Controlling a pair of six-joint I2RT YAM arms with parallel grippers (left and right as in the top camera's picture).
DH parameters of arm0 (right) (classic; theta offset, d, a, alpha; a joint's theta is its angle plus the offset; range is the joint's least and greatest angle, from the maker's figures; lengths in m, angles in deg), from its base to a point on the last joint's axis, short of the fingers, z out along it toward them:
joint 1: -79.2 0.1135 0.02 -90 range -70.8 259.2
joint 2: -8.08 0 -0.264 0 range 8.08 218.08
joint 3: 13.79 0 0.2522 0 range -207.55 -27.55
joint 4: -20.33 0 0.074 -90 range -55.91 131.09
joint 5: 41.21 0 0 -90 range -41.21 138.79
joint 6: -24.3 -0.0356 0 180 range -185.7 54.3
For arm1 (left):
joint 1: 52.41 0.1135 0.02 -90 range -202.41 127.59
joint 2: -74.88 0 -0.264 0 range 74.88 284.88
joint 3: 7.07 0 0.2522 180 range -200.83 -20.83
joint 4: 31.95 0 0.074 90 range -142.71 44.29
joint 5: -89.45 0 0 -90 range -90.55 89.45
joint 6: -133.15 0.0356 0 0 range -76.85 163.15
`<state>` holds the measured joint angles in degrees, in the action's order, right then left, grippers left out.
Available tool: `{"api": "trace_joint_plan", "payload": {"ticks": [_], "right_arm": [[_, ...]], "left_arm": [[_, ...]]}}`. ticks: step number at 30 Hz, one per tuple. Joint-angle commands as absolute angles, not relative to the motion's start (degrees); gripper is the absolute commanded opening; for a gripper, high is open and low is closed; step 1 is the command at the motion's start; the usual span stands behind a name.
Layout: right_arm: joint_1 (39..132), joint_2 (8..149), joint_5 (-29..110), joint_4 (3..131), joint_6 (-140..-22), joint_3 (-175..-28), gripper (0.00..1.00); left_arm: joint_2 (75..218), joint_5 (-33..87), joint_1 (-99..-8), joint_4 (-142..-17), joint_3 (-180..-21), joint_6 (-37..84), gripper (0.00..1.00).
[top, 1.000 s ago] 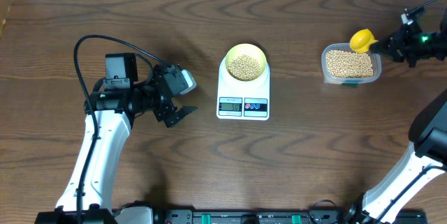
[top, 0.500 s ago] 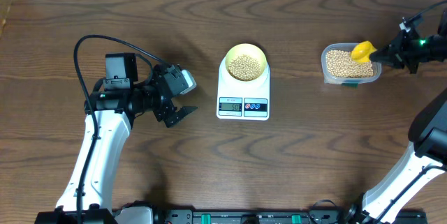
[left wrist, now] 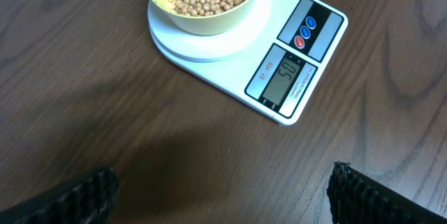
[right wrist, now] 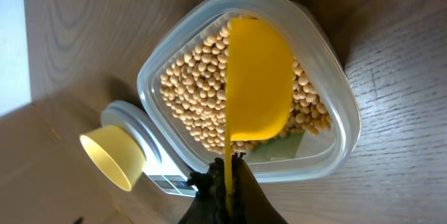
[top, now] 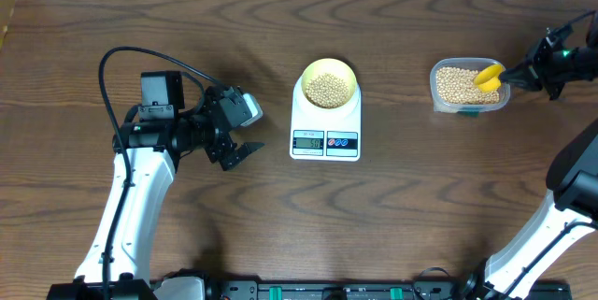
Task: Scoop item into bowl and weigh 50g on scale
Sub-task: 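Lay the scoop in the tub and open the right gripper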
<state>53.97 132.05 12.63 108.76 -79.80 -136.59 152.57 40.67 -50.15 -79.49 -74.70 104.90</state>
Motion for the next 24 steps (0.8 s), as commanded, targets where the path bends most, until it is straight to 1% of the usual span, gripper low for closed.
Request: {"api": "trace_joint_plan", "payload": {"ticks": [1, 7, 16, 19, 22, 24], "right_arm": [[54.9, 131.0, 12.4, 108.1, -86.9, -136.4, 0.01], [56.8, 131.0, 12.5, 106.6, -92.3, -136.2, 0.02], [58.5, 131.0, 15.1, 108.1, -92.9, -136.2, 0.07], [58.2, 131.0, 17.1, 109.9, -92.9, -136.2, 0.11], [57.8, 131.0, 19.0, 111.7, -92.9, -136.2, 0.14], [57.6, 131.0, 20.1, 112.7, -92.9, -136.2, 0.19]], "left_arm": [[152.8, 40.5, -49.9, -79.5, -75.1, 105.5, 0.98], [152.8, 40.6, -49.9, -79.5, -75.1, 105.5, 0.98], [152.8, 40.6, -49.9, -79.5, -75.1, 105.5, 0.98], [152.8, 40.5, -49.9, -79.5, -75.1, 105.5, 0.97], [152.8, 40.6, -49.9, -79.5, -75.1, 105.5, 0.97], [152.8, 40.6, -49.9, -79.5, -75.1, 105.5, 0.98]]}}
